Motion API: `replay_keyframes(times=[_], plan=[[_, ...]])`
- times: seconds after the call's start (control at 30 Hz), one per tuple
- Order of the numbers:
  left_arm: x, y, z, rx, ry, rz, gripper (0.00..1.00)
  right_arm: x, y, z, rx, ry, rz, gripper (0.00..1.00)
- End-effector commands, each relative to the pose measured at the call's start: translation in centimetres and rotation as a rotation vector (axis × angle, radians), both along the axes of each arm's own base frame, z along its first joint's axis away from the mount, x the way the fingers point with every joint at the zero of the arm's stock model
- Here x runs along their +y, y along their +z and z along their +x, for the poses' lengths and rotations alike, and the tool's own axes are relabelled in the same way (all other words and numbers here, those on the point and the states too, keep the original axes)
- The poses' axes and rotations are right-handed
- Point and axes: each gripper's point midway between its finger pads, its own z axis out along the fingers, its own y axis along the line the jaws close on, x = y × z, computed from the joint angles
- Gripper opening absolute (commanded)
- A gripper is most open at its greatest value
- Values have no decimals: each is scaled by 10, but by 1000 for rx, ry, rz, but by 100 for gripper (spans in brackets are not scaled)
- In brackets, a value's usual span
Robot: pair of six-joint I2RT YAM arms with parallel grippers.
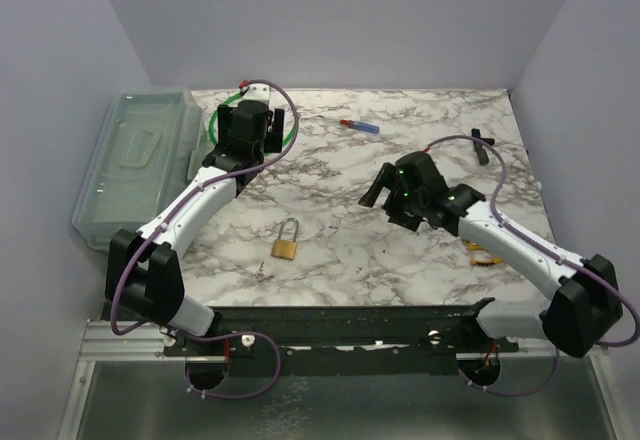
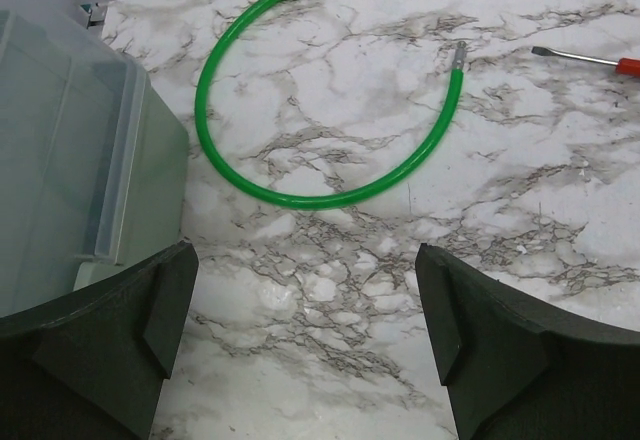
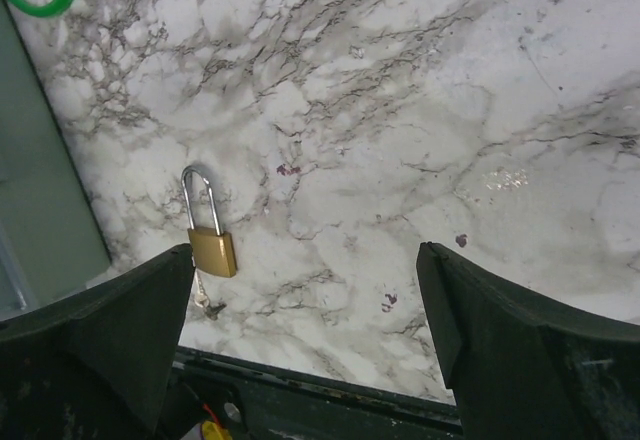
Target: Unlock with the key
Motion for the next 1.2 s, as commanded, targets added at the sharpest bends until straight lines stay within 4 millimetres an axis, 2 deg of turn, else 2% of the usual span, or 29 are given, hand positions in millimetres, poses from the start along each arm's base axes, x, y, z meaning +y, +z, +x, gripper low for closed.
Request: replay_keyframes(times=[0.0,0.1,0.27,0.43,0.53,0.73,0.9,1.03,1.17], plan=[[16,3,4,-8,51,-36,96,45,-12,-7,20,49,-60,100],[28,6,5,-14,95,-68,94,80,-28,-16,62,95,-103,100],[32,11,4,-29,114,-74,93,136,-50,-32,95,192,-138,100],[39,23,-1,-62,149,-78,92,173,-69,-35,139,220,-218,100],[42,28,-3,-78,164,-83,91,193,-76,-30,148,239,-252,99],[42,27,-2,-80,167,-81,91,217,-100,-33,181,284,-301,99],[40,29,-2,-80,151,-90,90,219,-120,-36,206,281,-375,97],[40,33,-4,-91,148,-96,89,219,-141,-38,234,314,-417,87],[39,32,-3,-86,142,-96,88,212,-151,-38,241,326,-468,72]])
